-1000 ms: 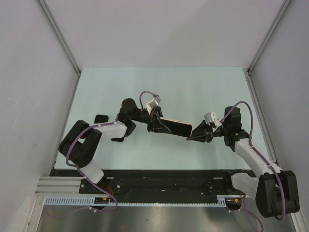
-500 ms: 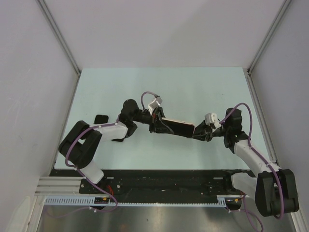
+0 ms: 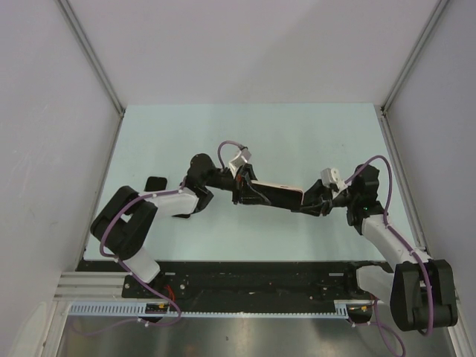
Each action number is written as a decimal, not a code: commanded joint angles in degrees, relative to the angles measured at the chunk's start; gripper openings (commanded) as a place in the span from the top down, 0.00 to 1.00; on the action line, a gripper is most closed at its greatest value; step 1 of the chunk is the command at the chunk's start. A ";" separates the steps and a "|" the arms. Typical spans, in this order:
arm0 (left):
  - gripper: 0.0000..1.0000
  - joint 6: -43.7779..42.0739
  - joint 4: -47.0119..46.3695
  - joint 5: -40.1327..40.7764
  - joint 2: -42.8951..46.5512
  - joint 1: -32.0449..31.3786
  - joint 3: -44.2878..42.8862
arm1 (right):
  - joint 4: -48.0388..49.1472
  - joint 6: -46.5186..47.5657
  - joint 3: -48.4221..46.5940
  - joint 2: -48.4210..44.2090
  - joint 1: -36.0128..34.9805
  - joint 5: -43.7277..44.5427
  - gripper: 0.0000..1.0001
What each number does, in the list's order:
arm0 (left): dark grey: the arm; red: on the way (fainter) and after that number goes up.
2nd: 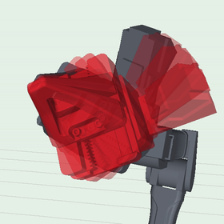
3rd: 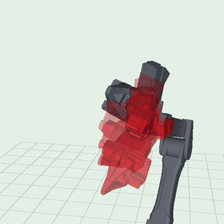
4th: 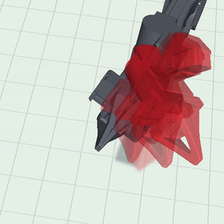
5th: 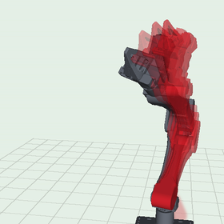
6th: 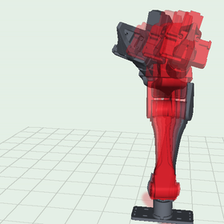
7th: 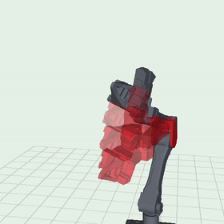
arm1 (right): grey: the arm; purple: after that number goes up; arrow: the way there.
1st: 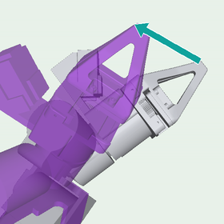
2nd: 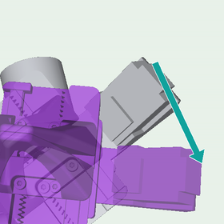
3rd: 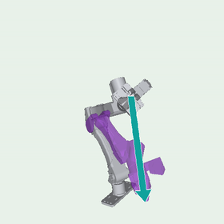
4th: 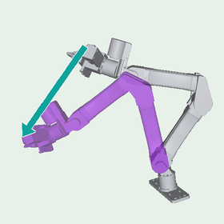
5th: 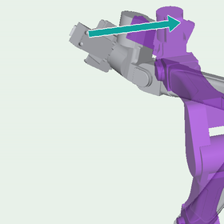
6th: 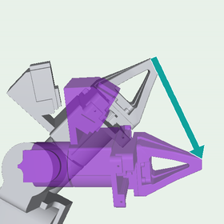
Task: Take the phone out of the phone case
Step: Remove the phone case from the phone.
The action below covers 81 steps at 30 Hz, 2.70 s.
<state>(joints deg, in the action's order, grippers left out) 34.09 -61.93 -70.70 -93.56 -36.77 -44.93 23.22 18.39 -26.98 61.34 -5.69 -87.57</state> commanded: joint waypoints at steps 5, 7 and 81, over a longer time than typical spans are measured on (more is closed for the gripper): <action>1.00 4.41 -3.90 -17.99 1.01 -5.24 -2.09 | 16.76 -12.06 -1.23 1.59 2.26 11.37 0.69; 1.00 4.41 -3.90 -17.02 0.57 -4.36 -2.18 | 17.73 -13.37 -1.23 1.59 2.35 11.37 0.67; 1.00 9.42 -4.07 -10.78 -5.32 2.32 -4.38 | 32.06 -31.59 -1.23 1.24 4.73 20.26 0.67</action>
<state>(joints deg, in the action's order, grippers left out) 42.09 -65.47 -71.02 -99.55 -31.18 -48.56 48.97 -13.39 -26.94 62.26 -1.87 -71.64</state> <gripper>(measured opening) 0.195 0.335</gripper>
